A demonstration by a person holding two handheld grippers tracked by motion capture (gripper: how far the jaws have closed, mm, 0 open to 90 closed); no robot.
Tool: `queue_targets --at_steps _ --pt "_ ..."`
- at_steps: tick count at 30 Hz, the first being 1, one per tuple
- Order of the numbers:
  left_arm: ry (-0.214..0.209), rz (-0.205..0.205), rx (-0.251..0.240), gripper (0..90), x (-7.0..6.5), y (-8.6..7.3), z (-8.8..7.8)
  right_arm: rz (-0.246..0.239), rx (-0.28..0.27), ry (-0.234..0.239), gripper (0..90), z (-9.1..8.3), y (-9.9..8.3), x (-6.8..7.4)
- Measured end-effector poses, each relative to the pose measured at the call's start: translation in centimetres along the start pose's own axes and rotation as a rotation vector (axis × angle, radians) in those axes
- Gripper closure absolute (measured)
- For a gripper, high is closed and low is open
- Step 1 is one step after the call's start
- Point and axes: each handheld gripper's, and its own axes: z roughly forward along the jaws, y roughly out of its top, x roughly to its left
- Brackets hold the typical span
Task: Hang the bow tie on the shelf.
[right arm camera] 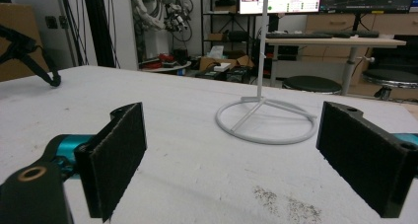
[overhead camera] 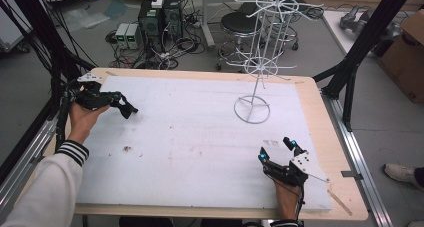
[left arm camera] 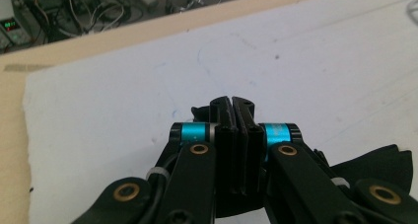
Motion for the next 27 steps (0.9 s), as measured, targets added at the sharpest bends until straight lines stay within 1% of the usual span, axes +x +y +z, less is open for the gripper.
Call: queue_targets --at_steps 6,8,10,15,19,22,25,27 --pt "-0.014 -0.006 -0.068 87.9 -0.9 0.6 -0.8 0.003 0.000 -0.001 10.7 0.0 0.0 0.0" --pt "-0.018 0.001 -0.078 87.9 -1.1 0.7 -1.0 -0.001 -0.004 -0.002 10.8 0.0 0.0 0.0" --pt "-0.023 0.004 -0.089 87.9 -1.4 0.9 -1.2 0.004 0.000 -0.001 10.7 0.0 0.0 0.0" --pt "-0.035 -0.003 -0.112 88.0 -1.9 1.1 -1.5 -0.002 -0.003 -0.002 10.7 0.0 0.0 0.0" --pt "-0.043 0.003 -0.121 88.1 -2.6 1.8 -1.7 0.003 0.000 -0.001 10.8 0.0 0.0 0.0" --pt "-0.062 0.014 -0.138 88.1 -3.3 2.6 -1.7 0.004 0.000 0.000 10.7 0.0 0.0 0.0" --pt "-0.084 0.026 -0.159 88.0 -4.4 3.4 -1.5 0.001 -0.002 -0.001 10.8 0.0 0.0 0.0" --pt "-0.107 0.022 -0.167 88.0 -5.1 3.8 -1.3 0.001 -0.002 -0.001 10.8 0.0 0.0 0.0"
